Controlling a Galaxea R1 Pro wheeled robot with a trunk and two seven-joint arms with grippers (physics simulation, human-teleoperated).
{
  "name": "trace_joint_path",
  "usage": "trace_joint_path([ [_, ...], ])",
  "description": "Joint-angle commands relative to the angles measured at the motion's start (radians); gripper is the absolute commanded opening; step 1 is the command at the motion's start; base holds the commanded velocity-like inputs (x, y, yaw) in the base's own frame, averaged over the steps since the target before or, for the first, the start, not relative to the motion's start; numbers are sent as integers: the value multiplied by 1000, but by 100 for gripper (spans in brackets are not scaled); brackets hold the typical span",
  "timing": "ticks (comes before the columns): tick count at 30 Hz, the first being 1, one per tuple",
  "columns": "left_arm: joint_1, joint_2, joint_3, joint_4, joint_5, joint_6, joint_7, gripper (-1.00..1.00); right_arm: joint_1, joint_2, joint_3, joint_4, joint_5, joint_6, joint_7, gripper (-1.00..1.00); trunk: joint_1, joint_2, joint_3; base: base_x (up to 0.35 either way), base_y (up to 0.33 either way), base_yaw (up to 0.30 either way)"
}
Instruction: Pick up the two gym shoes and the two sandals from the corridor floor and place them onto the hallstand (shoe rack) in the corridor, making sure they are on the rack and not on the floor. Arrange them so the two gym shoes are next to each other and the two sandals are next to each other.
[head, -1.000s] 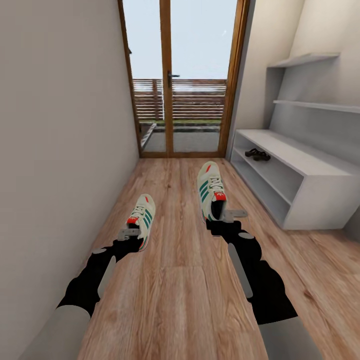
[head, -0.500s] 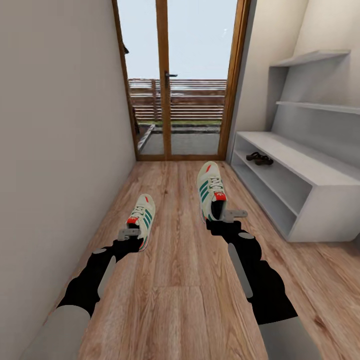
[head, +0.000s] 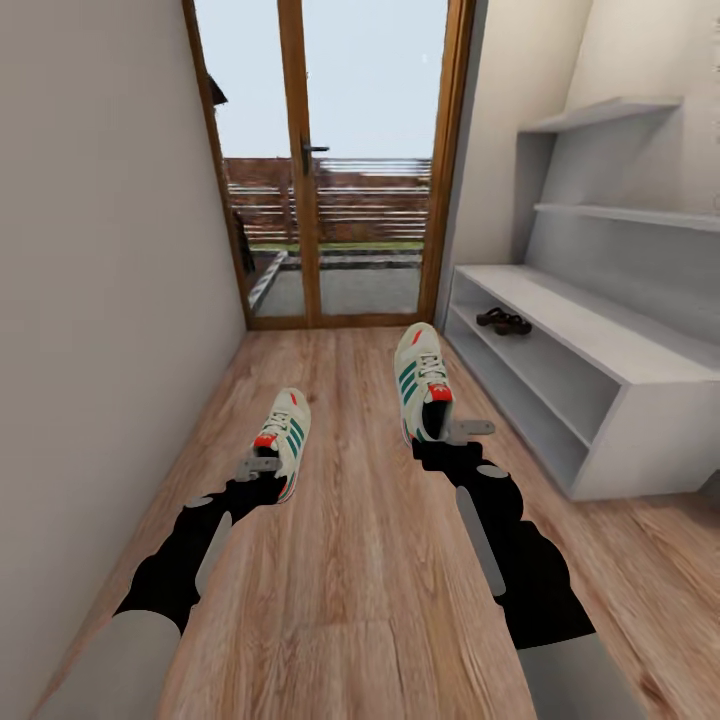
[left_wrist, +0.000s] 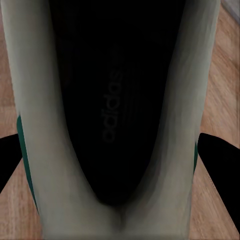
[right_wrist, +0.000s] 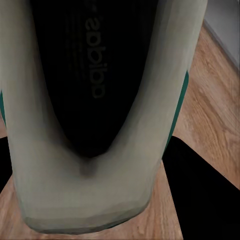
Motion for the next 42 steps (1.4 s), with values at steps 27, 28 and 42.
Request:
trace_joint_path([
  [27,0,-2,5,-2,5,8,-5,-100,-1,0,1,-1,-10,3,-9,-100,0,0,-1,346,0,-72],
  [28,0,-2,5,-2,5,8,-5,-100,-1,0,1,-1,-10,3,-9,-100,0,0,-1,346,0,-220],
  [42,0,-2,5,-2,5,8,-5,-100,-1,0,1,0,-10,4,-9,-100,0,0,-1,346,0,-35],
])
